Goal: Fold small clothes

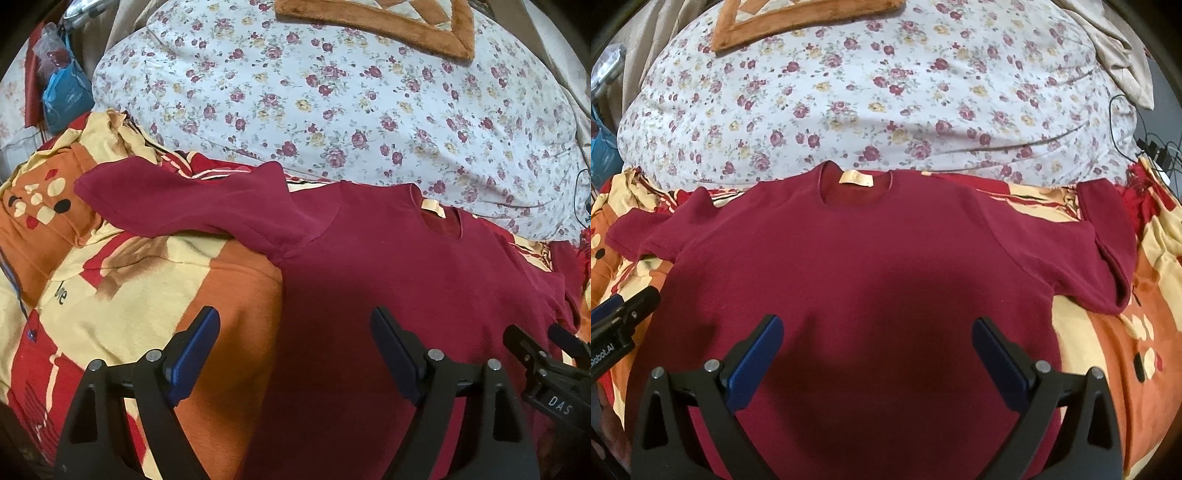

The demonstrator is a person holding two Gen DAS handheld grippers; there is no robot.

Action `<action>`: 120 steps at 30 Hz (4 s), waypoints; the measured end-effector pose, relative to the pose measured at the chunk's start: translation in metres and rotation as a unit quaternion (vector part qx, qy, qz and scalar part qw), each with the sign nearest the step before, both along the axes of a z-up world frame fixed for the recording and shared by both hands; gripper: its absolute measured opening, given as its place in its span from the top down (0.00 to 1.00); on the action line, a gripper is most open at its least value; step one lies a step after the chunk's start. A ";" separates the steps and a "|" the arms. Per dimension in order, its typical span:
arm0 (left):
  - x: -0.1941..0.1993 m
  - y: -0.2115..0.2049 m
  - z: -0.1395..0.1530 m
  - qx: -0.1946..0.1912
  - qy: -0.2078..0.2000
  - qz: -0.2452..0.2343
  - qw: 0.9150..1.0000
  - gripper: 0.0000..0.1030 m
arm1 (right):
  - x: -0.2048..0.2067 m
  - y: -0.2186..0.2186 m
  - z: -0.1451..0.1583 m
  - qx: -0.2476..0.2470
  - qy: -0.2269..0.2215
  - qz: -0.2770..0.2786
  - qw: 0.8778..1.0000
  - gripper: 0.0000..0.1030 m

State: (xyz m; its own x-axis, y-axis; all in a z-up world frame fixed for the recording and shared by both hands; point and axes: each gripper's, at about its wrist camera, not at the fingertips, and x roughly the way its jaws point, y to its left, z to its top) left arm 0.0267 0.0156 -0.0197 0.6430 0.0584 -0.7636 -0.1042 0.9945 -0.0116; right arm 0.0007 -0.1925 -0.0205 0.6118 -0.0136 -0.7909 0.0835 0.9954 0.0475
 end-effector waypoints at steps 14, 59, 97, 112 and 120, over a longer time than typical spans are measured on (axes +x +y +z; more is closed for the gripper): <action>0.004 0.022 -0.002 -0.003 -0.003 0.022 1.000 0.26 | 0.005 0.002 -0.008 0.001 0.007 0.003 1.000 0.00; 0.114 0.136 0.052 -0.167 -0.119 -0.011 0.979 1.00 | 0.029 -0.024 0.005 0.039 -0.003 0.018 0.999 0.30; 0.073 -0.004 0.041 -0.094 -0.049 -0.131 0.986 0.67 | 0.048 -0.113 0.005 0.106 0.011 -0.050 0.993 0.26; 0.064 0.042 -0.011 -0.146 0.026 -0.085 0.985 0.67 | 0.089 -0.098 0.016 0.004 -0.003 0.015 1.000 0.91; 0.056 0.032 0.012 -0.142 -0.002 -0.092 0.986 0.67 | 0.089 -0.122 -0.007 -0.021 0.021 -0.028 0.999 0.91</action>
